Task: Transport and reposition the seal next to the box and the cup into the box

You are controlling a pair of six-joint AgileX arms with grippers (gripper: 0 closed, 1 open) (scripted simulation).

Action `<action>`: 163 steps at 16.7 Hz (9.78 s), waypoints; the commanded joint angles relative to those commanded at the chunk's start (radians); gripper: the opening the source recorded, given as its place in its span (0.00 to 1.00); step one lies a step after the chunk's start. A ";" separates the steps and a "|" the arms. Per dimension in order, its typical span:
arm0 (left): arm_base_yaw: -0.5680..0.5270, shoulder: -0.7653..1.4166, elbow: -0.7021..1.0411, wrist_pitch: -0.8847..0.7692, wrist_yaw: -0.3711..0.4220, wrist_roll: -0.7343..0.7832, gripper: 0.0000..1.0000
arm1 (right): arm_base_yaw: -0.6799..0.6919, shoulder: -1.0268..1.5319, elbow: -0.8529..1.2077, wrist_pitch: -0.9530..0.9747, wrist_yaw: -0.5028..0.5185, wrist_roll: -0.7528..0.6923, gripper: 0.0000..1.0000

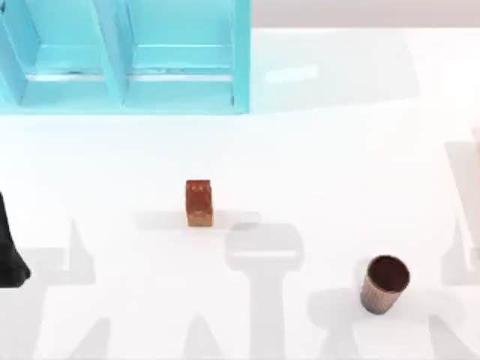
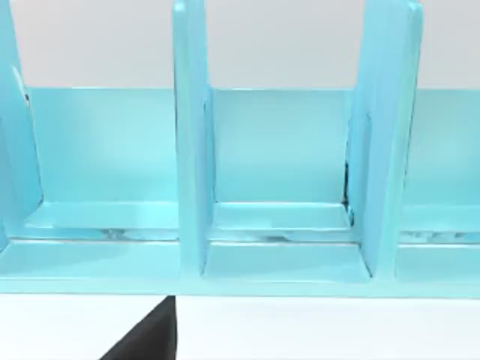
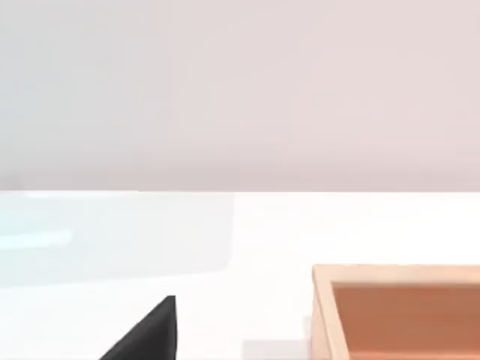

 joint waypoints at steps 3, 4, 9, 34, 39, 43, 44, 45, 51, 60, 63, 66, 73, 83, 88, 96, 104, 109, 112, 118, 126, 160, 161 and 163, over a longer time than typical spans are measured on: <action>0.000 0.000 0.000 0.000 0.000 0.000 1.00 | 0.003 0.008 0.008 -0.004 0.000 0.003 1.00; 0.000 0.000 0.000 0.000 0.000 0.000 1.00 | 0.010 0.024 0.025 -0.013 0.000 0.009 1.00; 0.000 0.000 0.000 0.000 0.000 0.000 1.00 | 0.086 0.239 0.237 -0.135 0.008 0.083 1.00; 0.000 0.000 0.000 0.000 0.000 0.000 1.00 | 0.820 2.431 2.363 -1.333 0.152 0.831 1.00; 0.000 0.000 0.000 0.000 0.000 0.000 1.00 | 0.868 2.555 2.511 -1.400 0.163 0.883 1.00; 0.000 0.000 0.000 0.000 0.000 0.000 1.00 | 0.868 2.555 2.511 -1.400 0.163 0.883 1.00; 0.000 0.000 0.000 0.000 0.000 0.000 1.00 | 0.864 2.555 2.509 -1.398 0.161 0.882 1.00; 0.000 0.000 0.000 0.000 0.000 0.000 1.00 | 0.864 2.555 2.505 -1.395 0.161 0.881 1.00; 0.000 0.000 0.000 0.000 0.000 0.000 1.00 | 0.851 2.583 2.348 -1.198 0.161 0.866 1.00; 0.000 0.000 0.000 0.000 0.000 0.000 1.00 | 0.845 2.597 2.278 -1.122 0.160 0.860 0.85; 0.000 0.000 0.000 0.000 0.000 0.000 1.00 | 0.845 2.597 2.278 -1.122 0.160 0.860 0.62; 0.000 0.000 0.000 0.000 0.000 0.000 1.00 | 0.845 2.597 2.278 -1.122 0.160 0.860 0.40; 0.000 0.000 0.000 0.000 0.000 0.000 1.00 | 0.845 2.597 2.278 -1.122 0.160 0.860 0.00; 0.000 0.000 0.000 0.000 0.000 0.000 1.00 | 0.832 2.555 2.239 -1.129 0.159 0.844 0.00; 0.000 0.000 0.000 0.000 0.000 0.000 1.00 | 0.751 2.310 2.057 -1.160 0.142 0.765 0.00; 0.000 0.000 0.000 0.000 0.000 0.000 1.00 | 0.708 2.186 1.949 -1.182 0.136 0.714 0.00; 0.000 0.000 0.000 0.000 0.000 0.000 1.00 | 0.429 1.981 1.700 -1.118 0.083 0.438 0.00; 0.000 0.000 0.000 0.000 0.000 0.000 1.00 | 0.199 1.814 1.498 -1.065 0.048 0.207 0.00; 0.000 0.000 0.000 0.000 0.000 0.000 1.00 | 0.178 1.794 1.477 -1.057 0.038 0.186 0.00; 0.000 0.000 0.000 0.000 0.000 0.000 1.00 | 0.180 1.825 1.427 -0.991 0.039 0.186 0.00; 0.000 0.000 0.000 0.000 0.000 0.000 1.00 | 0.175 1.880 1.327 -0.822 0.038 0.184 0.00; 0.000 0.000 0.000 0.000 0.000 0.000 1.00 | 0.175 1.860 1.528 -1.044 0.038 0.182 1.00; 0.000 0.000 0.000 0.000 0.000 0.000 1.00 | 0.175 1.857 1.550 -1.071 0.038 0.182 1.00; 0.000 0.000 0.000 0.000 0.000 0.000 1.00 | 0.174 1.853 1.608 -1.139 0.038 0.181 1.00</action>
